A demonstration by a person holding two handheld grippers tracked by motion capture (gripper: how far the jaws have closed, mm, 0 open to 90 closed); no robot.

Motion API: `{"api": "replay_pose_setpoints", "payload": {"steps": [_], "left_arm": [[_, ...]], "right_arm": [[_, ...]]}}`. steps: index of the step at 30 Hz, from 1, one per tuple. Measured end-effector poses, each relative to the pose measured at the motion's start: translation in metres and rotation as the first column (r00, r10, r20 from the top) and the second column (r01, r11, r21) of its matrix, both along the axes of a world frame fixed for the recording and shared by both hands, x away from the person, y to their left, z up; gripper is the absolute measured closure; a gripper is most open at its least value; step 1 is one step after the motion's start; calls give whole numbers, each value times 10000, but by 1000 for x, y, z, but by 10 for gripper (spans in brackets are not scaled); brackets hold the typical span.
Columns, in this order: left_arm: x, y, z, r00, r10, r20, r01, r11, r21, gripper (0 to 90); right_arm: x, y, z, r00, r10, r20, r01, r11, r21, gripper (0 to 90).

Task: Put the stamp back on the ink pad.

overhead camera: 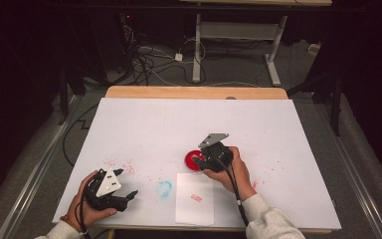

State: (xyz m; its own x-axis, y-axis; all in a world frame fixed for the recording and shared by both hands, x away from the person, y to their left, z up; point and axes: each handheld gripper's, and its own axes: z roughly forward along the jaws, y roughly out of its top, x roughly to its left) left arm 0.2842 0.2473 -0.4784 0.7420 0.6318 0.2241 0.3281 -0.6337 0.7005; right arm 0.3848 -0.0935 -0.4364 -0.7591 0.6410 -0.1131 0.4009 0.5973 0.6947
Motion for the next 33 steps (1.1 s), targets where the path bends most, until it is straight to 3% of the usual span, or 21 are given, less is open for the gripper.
{"api": "replay_pose_setpoints", "payload": {"steps": [6, 13, 19, 33], "left_arm": [[0, 0, 0, 10000, -18, 3, 18, 10000, 5, 157], [-1, 0, 0, 10000, 42, -72, -42, 10000, -36, 156], [-1, 0, 0, 10000, 45, -61, -46, 10000, -59, 156], [-1, -2, 0, 10000, 10, -93, -10, 10000, 7, 156]], "right_arm": [[-6, -3, 13, 9981, -64, 608, 47, 9996, 267, 465], [-14, -9, 30, 9884, -274, 1496, 168, 9973, 716, 406], [-19, -17, 43, 9797, -433, 1956, 219, 9936, 1104, 369], [-32, -30, 55, 9581, -446, 2829, 106, 9926, 1206, 298]]}}
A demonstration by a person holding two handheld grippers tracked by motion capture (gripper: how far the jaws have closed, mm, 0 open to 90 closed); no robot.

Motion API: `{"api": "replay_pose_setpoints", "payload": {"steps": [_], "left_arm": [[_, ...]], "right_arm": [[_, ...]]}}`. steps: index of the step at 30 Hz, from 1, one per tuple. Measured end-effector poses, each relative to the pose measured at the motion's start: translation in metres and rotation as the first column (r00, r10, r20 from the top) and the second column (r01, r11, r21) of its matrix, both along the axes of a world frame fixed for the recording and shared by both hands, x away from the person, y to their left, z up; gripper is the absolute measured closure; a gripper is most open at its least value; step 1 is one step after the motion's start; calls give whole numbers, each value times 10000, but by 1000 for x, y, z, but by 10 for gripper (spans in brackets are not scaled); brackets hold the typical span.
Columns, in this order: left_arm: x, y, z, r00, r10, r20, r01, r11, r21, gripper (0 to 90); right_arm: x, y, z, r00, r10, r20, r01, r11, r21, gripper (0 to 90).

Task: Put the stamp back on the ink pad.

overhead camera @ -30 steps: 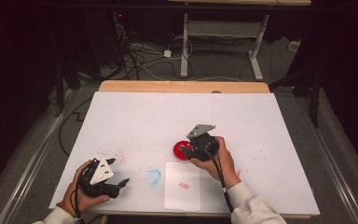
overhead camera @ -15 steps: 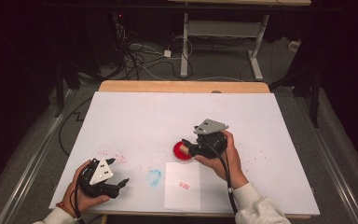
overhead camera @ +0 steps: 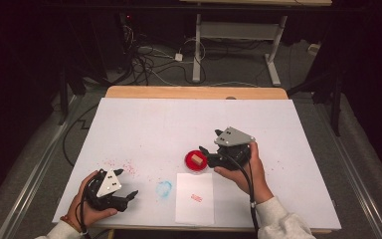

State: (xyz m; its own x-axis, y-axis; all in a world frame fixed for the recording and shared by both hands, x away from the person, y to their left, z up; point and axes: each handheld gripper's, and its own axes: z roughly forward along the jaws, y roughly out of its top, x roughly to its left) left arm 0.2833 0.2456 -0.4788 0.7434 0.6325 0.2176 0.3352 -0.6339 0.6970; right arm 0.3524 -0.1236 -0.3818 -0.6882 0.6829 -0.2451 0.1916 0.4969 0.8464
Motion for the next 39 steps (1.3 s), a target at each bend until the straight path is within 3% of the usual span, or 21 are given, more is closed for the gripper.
{"api": "replay_pose_setpoints", "payload": {"steps": [4, 12, 17, 33, 39], "left_arm": [[0, -1, 0, 9999, -30, 110, 30, 10000, 69, 156], [1, 0, 0, 9999, 2, 110, -4, 9999, 126, 156], [1, 1, 1, 9999, 27, 170, -29, 9999, 97, 156], [0, -1, 1, 9998, 15, 211, -18, 9999, 133, 156], [0, 0, 2, 9995, 29, 311, -31, 10000, 69, 156]], "right_arm": [[-2, -6, 0, 9999, 68, 139, -70, 9998, 163, 273], [-12, -15, -1, 9965, -1, 831, -39, 9988, 479, 227], [-19, -23, -2, 9951, -55, 983, -7, 9980, 632, 225], [-39, -49, -1, 9907, -318, 1323, 274, 9990, 345, 229], [-46, -55, -3, 9857, -376, 1644, 350, 9992, 191, 238]]}}
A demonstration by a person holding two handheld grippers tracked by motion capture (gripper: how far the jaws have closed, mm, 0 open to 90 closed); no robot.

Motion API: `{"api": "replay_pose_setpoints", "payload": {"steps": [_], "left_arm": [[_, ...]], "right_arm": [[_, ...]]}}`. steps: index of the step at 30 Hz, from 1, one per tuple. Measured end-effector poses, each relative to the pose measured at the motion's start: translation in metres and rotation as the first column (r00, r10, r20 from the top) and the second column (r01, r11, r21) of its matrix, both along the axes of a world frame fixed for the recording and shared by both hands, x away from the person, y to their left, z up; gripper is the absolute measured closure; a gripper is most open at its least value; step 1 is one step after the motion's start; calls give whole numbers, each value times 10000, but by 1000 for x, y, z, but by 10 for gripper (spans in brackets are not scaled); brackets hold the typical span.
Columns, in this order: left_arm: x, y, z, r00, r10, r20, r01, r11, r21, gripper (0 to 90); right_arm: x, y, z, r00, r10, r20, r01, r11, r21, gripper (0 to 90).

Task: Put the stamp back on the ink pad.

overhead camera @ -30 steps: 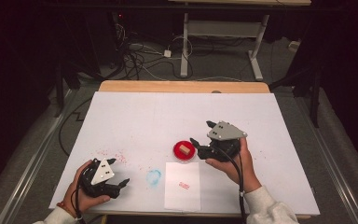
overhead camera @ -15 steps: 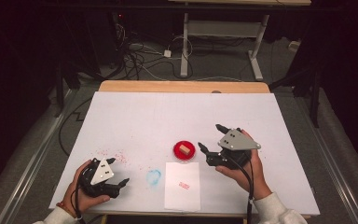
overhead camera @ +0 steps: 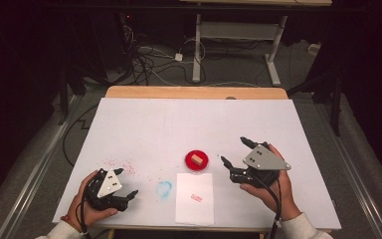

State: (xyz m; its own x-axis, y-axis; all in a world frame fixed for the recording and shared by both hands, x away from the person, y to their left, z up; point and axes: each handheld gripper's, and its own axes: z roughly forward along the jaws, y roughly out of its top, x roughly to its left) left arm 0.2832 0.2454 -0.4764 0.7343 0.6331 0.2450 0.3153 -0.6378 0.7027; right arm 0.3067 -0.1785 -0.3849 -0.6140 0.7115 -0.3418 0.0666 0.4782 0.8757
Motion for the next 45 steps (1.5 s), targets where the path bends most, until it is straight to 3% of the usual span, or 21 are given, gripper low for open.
{"api": "replay_pose_setpoints", "payload": {"steps": [21, 38, 45], "left_arm": [[0, -1, 0, 10000, 27, 31, -27, 10000, 69, 156], [0, -1, 1, 10000, -20, 74, 20, 10000, 59, 156], [1, -1, 0, 10000, -6, 51, 6, 10000, 12, 156]], "right_arm": [[-12, -21, -16, 9987, -511, 77, 515, 9966, -645, 241], [-17, -45, -39, 9948, -1009, -163, 995, 9925, -705, 244], [-18, -55, -48, 9921, -1194, -376, 1165, 9906, -716, 207]]}}
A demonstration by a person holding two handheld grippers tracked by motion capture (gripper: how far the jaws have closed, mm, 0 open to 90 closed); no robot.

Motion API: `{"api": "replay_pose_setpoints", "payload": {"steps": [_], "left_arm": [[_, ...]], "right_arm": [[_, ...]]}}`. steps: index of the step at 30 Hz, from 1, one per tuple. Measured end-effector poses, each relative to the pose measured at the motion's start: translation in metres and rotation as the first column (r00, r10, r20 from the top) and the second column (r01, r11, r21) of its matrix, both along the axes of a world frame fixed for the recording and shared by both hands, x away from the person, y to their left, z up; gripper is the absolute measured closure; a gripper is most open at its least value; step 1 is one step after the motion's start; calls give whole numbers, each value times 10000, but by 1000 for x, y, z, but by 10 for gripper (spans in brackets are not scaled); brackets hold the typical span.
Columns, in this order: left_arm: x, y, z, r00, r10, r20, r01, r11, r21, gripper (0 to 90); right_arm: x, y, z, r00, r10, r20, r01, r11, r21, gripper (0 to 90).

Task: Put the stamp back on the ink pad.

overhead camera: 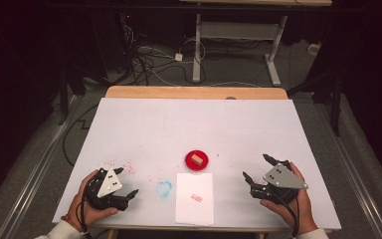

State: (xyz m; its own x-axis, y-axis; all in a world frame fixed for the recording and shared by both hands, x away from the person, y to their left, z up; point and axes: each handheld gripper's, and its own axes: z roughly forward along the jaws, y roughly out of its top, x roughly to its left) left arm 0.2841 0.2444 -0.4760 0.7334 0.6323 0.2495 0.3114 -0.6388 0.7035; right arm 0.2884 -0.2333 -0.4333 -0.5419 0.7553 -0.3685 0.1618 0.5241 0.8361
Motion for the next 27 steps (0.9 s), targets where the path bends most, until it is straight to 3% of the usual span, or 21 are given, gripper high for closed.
{"api": "replay_pose_setpoints", "payload": {"steps": [5, 10, 18, 23, 27], "left_arm": [[1, 0, 0, 10000, -15, -37, 15, 10000, -6, 156], [2, -2, 0, 9999, -98, -30, 98, 9999, -66, 157], [2, -4, -2, 9998, -154, -101, 154, 9999, -2, 157], [0, -6, 0, 9996, -264, 36, 263, 9996, 65, 156], [-1, -6, 1, 9997, -248, 43, 248, 9997, 3, 156]], "right_arm": [[-1, -6, -10, 9995, -244, -190, 241, 9996, -153, 200], [-5, -16, -20, 9991, -268, -326, 270, 9996, 72, 200], [-8, -28, -36, 9949, -389, -931, 398, 9992, 79, 202], [-11, -25, -37, 9951, -285, -942, 284, 9996, -26, 203], [-15, -25, -33, 9971, -280, -705, 282, 9996, 31, 203]]}}
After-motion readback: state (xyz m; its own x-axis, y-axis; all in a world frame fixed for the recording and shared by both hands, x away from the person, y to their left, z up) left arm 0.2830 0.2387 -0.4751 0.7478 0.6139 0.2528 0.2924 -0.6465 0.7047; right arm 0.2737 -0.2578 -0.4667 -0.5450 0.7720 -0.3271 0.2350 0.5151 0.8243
